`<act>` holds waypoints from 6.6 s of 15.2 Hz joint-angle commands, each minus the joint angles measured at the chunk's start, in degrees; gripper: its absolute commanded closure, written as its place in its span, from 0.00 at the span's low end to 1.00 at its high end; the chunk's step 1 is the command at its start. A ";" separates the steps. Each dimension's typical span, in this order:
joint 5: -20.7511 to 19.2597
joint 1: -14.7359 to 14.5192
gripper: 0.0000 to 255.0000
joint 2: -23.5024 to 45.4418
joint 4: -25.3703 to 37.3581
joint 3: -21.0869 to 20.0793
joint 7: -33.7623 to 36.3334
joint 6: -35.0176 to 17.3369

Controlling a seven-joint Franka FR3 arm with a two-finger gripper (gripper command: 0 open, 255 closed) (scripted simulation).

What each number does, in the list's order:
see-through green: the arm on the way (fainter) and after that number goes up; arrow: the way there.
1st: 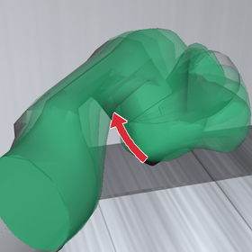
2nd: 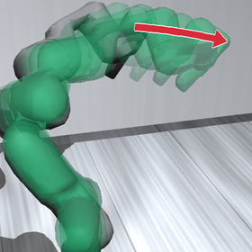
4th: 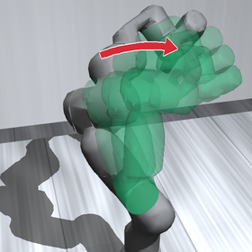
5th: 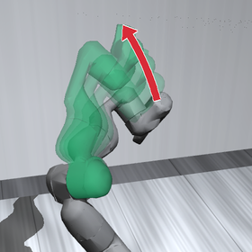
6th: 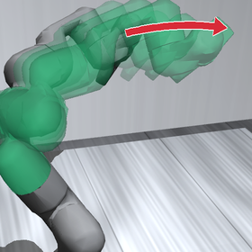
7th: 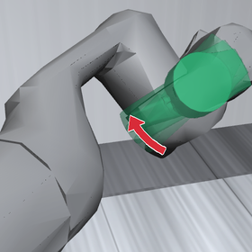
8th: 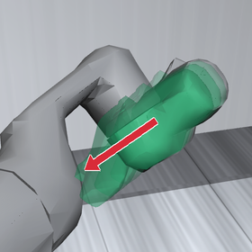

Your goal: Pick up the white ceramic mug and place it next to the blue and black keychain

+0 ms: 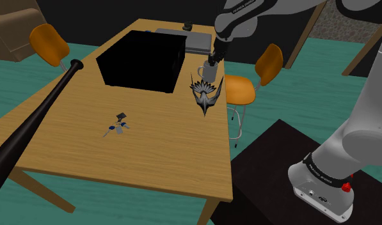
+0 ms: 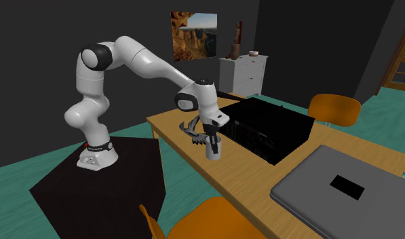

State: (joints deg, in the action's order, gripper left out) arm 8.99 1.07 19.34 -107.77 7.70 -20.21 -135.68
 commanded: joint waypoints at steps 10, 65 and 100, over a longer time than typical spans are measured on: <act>-0.27 -0.07 1.00 -0.78 0.51 0.11 0.25 1.27; -9.08 -14.98 1.00 -27.69 -9.05 -13.48 33.84 17.42; -14.14 -22.80 1.00 -20.73 -18.22 -25.52 56.94 2.26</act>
State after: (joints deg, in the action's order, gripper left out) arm -4.87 -21.71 -1.86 -125.46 -17.77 36.43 -132.42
